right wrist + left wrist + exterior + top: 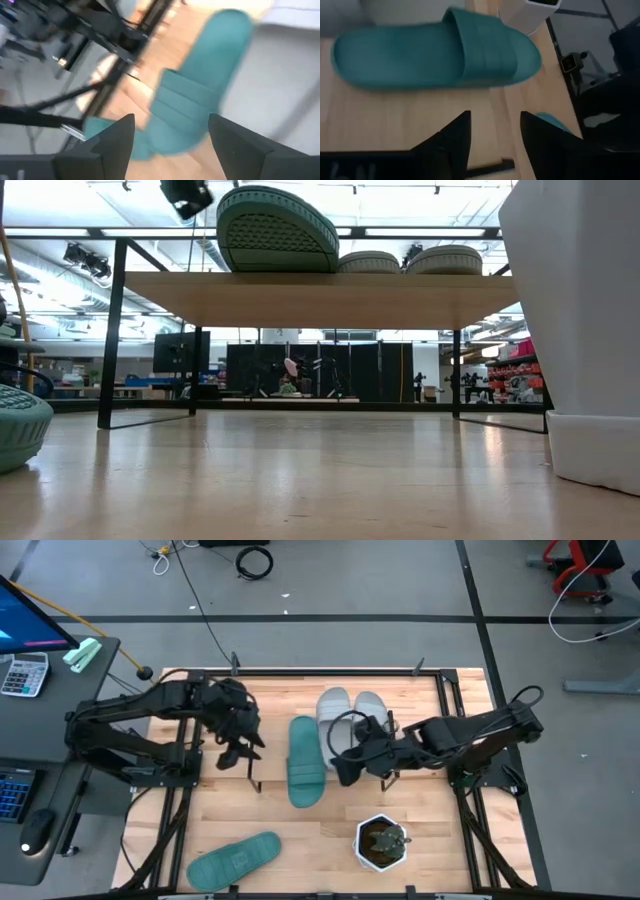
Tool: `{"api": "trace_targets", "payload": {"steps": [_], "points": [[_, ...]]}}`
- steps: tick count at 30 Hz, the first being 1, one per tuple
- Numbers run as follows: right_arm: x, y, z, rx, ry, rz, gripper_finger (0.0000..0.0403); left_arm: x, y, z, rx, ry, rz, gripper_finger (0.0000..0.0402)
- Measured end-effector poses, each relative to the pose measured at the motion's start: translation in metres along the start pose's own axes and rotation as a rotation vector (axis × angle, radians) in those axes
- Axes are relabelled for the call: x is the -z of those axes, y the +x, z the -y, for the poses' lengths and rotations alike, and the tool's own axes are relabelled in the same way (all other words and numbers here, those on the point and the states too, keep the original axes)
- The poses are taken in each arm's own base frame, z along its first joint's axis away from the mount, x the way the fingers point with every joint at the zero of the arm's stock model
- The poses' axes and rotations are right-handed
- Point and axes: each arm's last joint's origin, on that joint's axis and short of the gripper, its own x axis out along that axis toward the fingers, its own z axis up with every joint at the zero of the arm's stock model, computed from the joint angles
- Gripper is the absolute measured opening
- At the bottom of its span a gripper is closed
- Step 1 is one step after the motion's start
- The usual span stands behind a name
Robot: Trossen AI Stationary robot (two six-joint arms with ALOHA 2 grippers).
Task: Pick and place slides into the shelf
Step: Put the green slide on the shelf
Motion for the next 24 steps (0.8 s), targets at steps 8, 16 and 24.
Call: {"api": "trace_targets", "payload": {"steps": [8,16,24], "points": [[-0.008,-0.039,0.021,0.064,-0.09,-0.024,0.0261,0.032,-0.013,0.015,0.058,-0.103,-0.064,0.0174],[-0.003,-0.063,0.031,0.092,-0.207,-0.039,0.0261,0.057,-0.005,0.035,0.18,-0.349,-0.306,0.0191],[0.013,-0.071,0.032,0.109,-0.284,-0.066,0.0261,0.078,0.02,0.06,0.216,-0.521,-0.478,0.0192]]}}
